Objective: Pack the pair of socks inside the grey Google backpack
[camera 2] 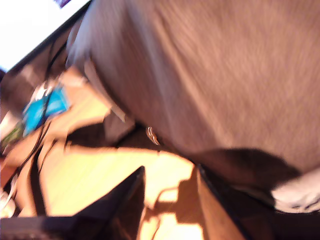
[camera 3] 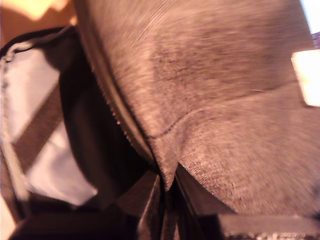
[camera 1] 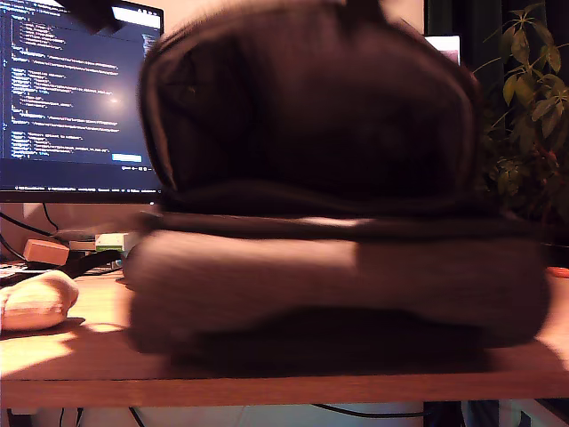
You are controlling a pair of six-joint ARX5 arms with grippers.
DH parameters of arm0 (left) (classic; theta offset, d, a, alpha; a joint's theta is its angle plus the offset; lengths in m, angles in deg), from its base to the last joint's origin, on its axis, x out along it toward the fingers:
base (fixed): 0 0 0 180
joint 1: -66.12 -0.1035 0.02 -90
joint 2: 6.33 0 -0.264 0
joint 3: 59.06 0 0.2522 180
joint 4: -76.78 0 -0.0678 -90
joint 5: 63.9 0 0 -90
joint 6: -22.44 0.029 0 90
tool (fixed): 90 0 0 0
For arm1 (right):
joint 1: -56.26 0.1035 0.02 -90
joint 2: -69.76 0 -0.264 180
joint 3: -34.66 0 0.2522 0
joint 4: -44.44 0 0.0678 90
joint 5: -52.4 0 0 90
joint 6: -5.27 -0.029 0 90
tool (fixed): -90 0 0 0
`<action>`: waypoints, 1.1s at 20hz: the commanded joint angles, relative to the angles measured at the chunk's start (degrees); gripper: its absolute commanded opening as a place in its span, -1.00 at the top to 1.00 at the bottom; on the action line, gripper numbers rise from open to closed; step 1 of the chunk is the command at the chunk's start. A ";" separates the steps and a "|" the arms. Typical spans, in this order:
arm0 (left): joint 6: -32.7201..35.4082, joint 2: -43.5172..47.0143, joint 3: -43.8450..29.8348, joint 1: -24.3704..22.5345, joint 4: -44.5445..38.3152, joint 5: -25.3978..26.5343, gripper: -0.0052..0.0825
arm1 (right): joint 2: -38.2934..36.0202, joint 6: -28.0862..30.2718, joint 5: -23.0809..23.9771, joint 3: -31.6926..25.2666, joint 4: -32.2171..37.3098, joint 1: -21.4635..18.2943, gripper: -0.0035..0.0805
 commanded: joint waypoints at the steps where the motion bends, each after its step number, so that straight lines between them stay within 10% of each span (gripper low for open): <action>1: 0.20 -1.22 -0.52 -2.16 0.28 -0.15 0.26 | -1.20 -0.33 -0.96 2.23 0.46 -0.37 0.95; 5: 0.94 -5.53 -0.52 -8.35 0.20 -2.25 0.20 | -1.20 -0.31 -1.40 3.37 0.33 -0.52 0.95; 9: 6.32 -11.93 -0.52 -13.84 0.42 -8.17 -0.63 | -1.20 -0.35 -1.42 3.37 0.26 -0.52 0.95; 14: 11.37 -18.25 -0.52 -18.08 0.98 -15.41 -0.63 | -1.20 -0.33 -1.53 3.37 0.07 -0.52 0.95; 22: 24.06 -27.63 -0.52 -22.45 0.66 -12.61 -0.63 | -1.20 -1.40 -4.17 3.37 -0.22 -0.52 0.95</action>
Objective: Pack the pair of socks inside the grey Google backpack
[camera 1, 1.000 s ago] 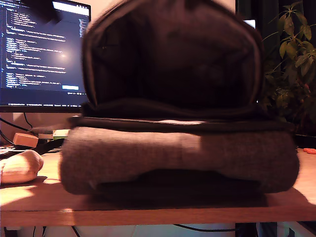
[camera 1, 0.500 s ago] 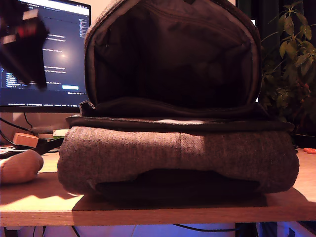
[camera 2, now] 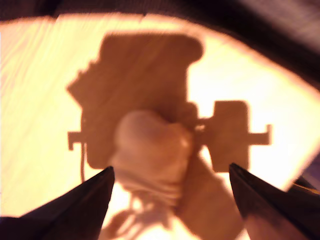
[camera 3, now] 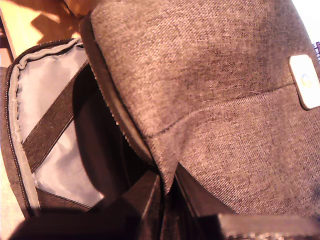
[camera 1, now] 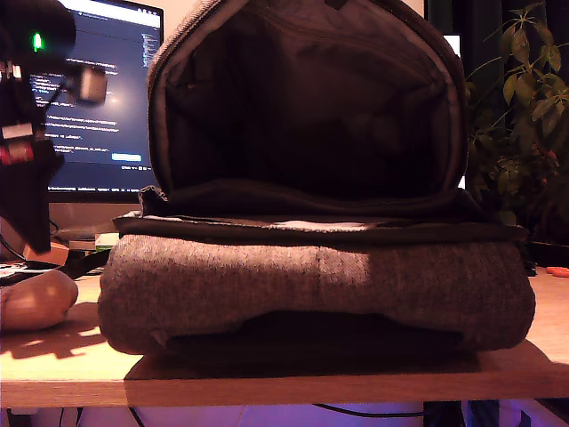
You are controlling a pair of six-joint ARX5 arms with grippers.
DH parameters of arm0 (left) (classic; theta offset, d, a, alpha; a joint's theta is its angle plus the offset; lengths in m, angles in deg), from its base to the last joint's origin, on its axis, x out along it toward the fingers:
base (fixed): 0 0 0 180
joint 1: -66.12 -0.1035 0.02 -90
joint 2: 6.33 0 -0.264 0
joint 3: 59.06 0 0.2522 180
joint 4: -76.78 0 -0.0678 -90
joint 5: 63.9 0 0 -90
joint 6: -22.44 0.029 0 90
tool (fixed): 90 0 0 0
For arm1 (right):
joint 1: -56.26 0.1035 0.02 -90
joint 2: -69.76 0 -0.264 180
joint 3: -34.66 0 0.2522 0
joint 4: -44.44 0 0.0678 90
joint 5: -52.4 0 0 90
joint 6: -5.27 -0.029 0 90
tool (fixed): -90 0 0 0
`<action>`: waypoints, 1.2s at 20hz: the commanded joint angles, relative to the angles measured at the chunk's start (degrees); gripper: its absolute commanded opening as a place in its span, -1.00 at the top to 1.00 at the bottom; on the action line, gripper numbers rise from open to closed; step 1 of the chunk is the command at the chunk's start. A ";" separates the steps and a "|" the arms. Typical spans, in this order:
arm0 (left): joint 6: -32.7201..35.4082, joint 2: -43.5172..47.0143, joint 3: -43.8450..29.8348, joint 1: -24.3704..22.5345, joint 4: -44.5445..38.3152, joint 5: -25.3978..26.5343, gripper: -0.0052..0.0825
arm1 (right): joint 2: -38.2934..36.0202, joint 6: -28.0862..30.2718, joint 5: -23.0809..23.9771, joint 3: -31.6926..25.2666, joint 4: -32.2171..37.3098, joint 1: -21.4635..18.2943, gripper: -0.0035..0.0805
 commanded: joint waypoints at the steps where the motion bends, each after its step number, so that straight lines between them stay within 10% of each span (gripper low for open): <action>1: 9.20 -1.05 -0.52 -0.87 -1.38 -0.52 -0.63 | -1.20 -0.42 -0.20 1.81 1.01 0.15 0.95; 13: 10.93 -14.69 -0.52 -2.71 -1.90 -2.84 -0.61 | -1.20 -0.42 -0.20 1.81 0.68 0.11 0.95; 18: 8.48 -15.67 -0.52 -2.71 -1.66 -1.14 0.94 | -1.20 -0.42 -0.07 1.81 0.68 0.11 0.95; 24: -3.39 -13.35 0.96 -1.38 1.99 3.41 0.93 | -1.20 -2.12 0.11 1.81 1.07 -1.60 0.95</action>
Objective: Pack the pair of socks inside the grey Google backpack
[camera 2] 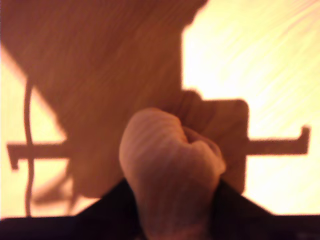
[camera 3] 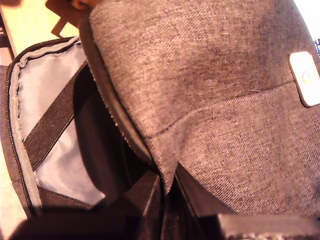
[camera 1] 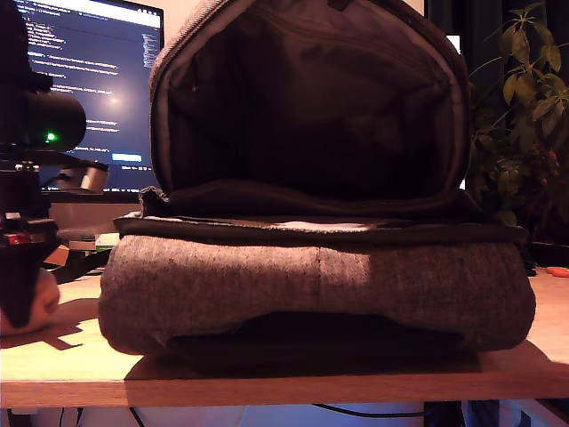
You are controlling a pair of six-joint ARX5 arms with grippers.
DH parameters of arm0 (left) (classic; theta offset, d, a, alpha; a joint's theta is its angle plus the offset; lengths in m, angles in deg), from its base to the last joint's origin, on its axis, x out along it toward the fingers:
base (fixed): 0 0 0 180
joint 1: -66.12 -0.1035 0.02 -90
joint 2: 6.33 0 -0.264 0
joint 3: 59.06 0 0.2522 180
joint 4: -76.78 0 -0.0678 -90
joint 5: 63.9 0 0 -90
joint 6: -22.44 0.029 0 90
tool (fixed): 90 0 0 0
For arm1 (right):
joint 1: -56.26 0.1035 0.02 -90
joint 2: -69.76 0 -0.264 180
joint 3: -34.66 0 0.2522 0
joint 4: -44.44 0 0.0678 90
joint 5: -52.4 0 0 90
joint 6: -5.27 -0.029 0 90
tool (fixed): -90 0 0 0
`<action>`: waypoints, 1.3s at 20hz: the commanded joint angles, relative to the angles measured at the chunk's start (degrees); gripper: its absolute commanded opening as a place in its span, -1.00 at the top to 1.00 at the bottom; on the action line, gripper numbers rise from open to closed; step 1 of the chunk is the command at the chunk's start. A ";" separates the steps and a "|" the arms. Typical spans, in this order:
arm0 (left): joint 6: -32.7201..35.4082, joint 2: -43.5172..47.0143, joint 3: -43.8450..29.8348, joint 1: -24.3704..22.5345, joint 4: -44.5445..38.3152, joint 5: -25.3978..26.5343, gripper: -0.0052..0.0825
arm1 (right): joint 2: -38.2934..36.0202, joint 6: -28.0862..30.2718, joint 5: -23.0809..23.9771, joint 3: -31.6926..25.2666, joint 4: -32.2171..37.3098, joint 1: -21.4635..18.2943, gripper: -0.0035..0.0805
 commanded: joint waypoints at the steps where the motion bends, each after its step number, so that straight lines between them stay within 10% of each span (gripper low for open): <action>1: -2.38 1.33 -0.09 0.87 1.42 0.09 0.93 | -1.20 -1.18 0.07 1.86 1.60 -0.74 0.95; 26: -20.09 41.44 -7.17 30.38 -16.41 -2.97 0.93 | -0.81 -3.82 -4.90 9.29 4.63 -9.16 0.95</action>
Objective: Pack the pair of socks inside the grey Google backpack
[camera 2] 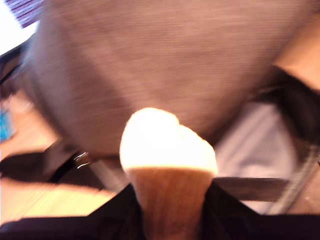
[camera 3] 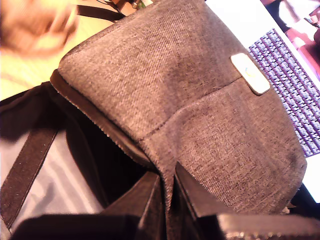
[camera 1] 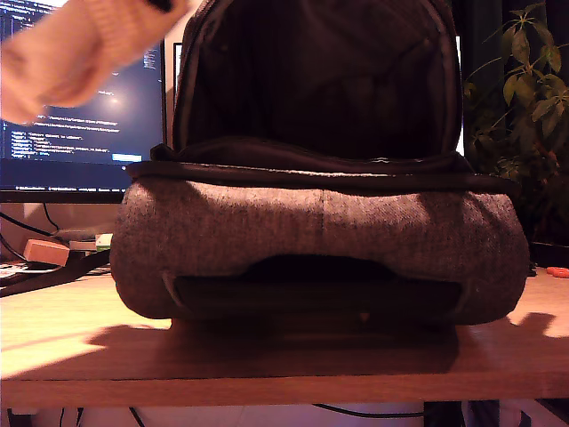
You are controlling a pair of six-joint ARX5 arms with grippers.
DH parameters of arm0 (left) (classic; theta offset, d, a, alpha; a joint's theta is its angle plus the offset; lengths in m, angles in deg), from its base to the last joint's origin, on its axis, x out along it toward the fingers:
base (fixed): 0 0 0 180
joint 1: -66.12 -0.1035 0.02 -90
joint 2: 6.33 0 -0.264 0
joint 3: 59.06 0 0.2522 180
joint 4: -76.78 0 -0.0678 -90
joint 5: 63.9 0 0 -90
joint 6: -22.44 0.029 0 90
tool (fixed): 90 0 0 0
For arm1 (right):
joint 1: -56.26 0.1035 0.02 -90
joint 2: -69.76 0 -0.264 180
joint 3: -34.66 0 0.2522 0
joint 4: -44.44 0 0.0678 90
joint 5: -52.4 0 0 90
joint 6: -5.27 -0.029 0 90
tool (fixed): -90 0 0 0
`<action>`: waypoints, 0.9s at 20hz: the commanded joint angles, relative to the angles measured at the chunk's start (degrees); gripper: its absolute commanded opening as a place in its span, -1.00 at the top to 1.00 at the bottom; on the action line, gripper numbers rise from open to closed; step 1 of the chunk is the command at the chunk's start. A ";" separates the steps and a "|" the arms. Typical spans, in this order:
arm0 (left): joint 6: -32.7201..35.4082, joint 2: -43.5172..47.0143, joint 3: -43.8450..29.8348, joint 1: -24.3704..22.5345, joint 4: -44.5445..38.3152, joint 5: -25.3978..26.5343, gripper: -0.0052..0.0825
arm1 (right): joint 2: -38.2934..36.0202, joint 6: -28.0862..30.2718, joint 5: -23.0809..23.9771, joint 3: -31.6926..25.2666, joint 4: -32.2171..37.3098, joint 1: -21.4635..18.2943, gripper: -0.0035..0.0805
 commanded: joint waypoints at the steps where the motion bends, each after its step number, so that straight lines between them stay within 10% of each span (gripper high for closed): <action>1: 0.28 0.00 -2.34 2.73 -3.08 0.31 0.93 | -0.81 -0.44 0.17 1.64 1.60 -1.01 0.95; 15: 12.35 -13.57 -3.28 16.63 -21.35 5.14 0.93 | -0.72 -0.42 0.11 1.64 1.79 -2.97 0.95; 18: 25.99 -18.01 -3.28 16.35 -26.29 9.55 0.93 | -0.74 -0.42 0.11 1.64 1.86 -2.97 0.95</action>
